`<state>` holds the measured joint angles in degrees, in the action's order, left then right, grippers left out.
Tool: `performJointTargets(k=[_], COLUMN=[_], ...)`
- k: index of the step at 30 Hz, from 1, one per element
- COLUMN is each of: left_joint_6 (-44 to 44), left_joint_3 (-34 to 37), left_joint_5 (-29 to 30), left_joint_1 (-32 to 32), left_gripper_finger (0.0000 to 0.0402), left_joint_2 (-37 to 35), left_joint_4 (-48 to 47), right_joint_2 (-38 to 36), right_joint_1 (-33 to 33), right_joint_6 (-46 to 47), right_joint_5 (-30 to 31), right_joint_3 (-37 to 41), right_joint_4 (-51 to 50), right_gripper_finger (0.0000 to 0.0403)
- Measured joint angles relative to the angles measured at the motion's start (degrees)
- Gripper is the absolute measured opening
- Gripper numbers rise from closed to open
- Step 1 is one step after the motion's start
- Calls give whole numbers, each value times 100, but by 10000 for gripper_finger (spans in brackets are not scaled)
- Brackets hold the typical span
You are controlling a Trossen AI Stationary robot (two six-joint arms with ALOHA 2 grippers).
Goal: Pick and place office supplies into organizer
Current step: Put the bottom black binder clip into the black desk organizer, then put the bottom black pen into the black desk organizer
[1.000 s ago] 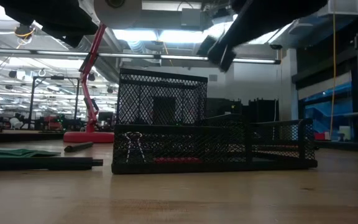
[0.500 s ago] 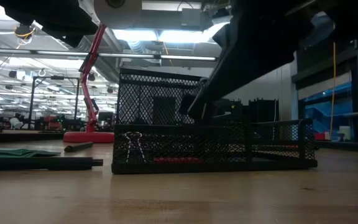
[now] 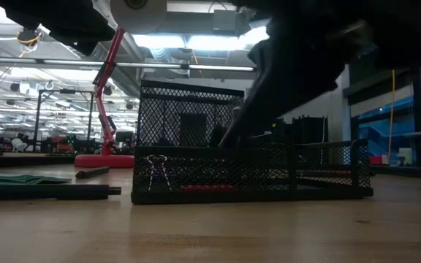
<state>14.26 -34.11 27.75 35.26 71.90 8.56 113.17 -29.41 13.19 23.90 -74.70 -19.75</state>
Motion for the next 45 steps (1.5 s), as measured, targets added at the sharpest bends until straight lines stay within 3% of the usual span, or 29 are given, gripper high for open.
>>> performJointTargets(k=[40, 45], left_joint_6=[0, 0], left_joint_3=[0, 0], left_joint_5=[0, 0], left_joint_1=[-1, -1], left_gripper_finger=[65, 65], left_joint_2=[0, 0], left_joint_4=[17, 17], right_joint_2=[78, 71], right_joint_1=[0, 0], right_joint_6=[-152, -164], right_joint_5=[-17, -20], right_joint_3=[0, 0], right_joint_4=[5, 2], right_gripper_finger=[35, 60])
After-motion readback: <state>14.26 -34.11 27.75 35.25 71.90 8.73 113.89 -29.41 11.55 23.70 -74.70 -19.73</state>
